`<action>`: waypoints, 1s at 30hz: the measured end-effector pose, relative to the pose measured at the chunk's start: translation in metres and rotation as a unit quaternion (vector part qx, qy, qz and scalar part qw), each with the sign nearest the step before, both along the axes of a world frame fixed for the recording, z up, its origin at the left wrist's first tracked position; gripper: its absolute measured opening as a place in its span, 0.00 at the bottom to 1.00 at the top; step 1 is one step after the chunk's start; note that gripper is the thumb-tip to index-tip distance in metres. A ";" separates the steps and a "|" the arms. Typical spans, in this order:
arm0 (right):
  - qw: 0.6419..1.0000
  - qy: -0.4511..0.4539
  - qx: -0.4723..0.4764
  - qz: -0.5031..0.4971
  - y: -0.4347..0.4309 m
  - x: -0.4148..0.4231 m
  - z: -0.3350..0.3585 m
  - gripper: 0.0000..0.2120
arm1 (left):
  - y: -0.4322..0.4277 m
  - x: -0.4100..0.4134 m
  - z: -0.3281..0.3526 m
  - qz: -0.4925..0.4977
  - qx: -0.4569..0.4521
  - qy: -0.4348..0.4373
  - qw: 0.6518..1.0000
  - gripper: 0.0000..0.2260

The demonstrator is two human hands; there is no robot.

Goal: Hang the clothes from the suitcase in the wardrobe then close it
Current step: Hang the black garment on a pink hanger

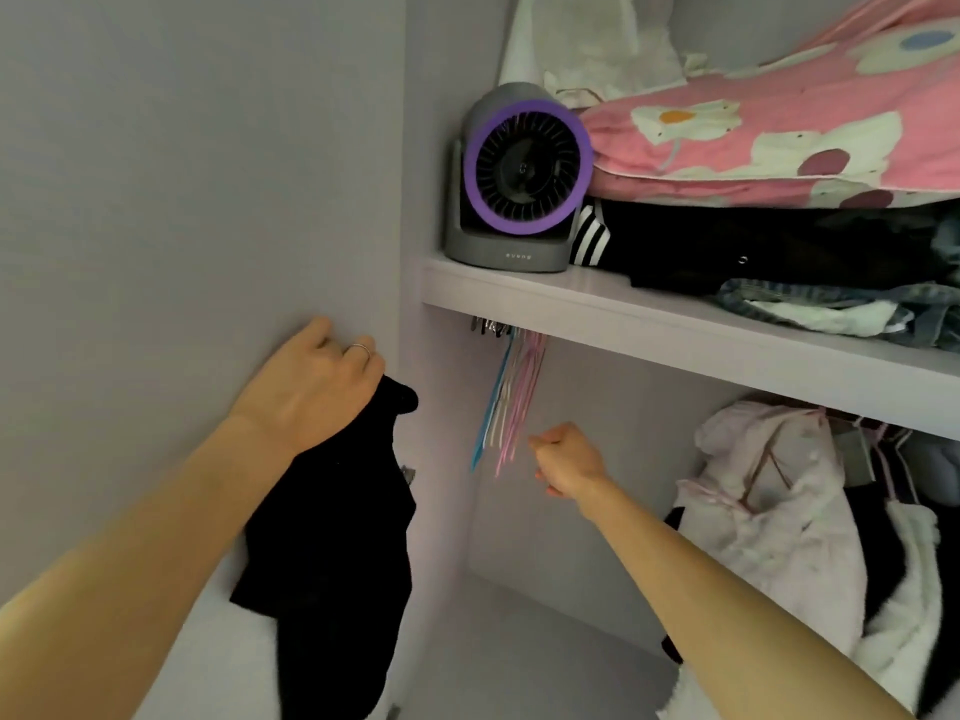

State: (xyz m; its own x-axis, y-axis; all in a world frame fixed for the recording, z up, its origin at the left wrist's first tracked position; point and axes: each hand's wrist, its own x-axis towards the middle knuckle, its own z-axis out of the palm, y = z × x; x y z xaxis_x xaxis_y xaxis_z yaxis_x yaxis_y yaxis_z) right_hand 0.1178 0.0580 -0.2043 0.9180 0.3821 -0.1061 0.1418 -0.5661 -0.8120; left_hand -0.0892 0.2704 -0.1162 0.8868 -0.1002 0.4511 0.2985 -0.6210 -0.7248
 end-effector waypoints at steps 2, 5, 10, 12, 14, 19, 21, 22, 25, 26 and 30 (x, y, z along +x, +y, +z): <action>1.000 0.016 0.004 -0.005 0.021 0.016 -0.021 0.15 | 0.006 -0.001 -0.016 -0.009 0.010 -0.009 1.000 0.11; 0.999 0.029 0.036 -0.026 0.050 0.040 -0.056 0.23 | 0.020 0.000 -0.030 -0.026 0.035 -0.039 0.998 0.10; 0.994 -0.053 0.039 -0.087 0.073 0.068 -0.093 0.10 | 0.030 0.009 -0.037 -0.034 0.070 -0.068 0.995 0.06; 0.992 -0.085 0.019 -0.089 0.070 0.067 -0.096 0.09 | 0.027 0.011 -0.036 0.005 0.079 -0.048 0.996 0.08; 0.990 -0.096 0.015 -0.100 0.064 0.065 -0.090 0.13 | 0.024 0.012 -0.033 0.056 0.069 -0.033 0.995 0.14; 0.984 -0.095 0.043 -0.146 0.049 0.062 -0.053 0.24 | 0.015 0.012 -0.033 0.108 0.059 0.031 0.992 0.22; 0.979 -0.115 0.044 -0.162 0.043 0.056 -0.039 0.25 | 0.011 0.010 -0.031 0.118 0.055 0.063 0.989 0.23; 0.977 -0.123 0.047 -0.169 0.039 0.052 -0.031 0.26 | 0.010 0.008 -0.030 0.111 0.055 0.079 0.989 0.23; 0.974 -0.120 0.044 -0.185 0.022 0.038 -0.022 0.29 | 0.016 0.003 -0.032 0.024 0.030 0.070 0.997 0.23; 0.974 -0.115 0.039 -0.189 0.013 0.034 -0.022 0.29 | 0.016 0.001 -0.033 -0.005 0.023 0.066 0.998 0.19; 0.981 -0.076 0.056 -0.169 -0.032 -0.001 -0.026 0.28 | -0.003 -0.005 -0.035 -0.067 -0.108 0.041 0.991 0.11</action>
State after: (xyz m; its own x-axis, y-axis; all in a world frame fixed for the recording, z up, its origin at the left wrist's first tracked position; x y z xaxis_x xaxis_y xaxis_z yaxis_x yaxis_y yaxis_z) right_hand 0.1172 0.0257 -0.2299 0.9963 0.0539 0.0669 0.0850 -0.5101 -0.8559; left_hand -0.0940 0.2674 -0.1507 0.9065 -0.1277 0.4025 0.1496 -0.7943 -0.5888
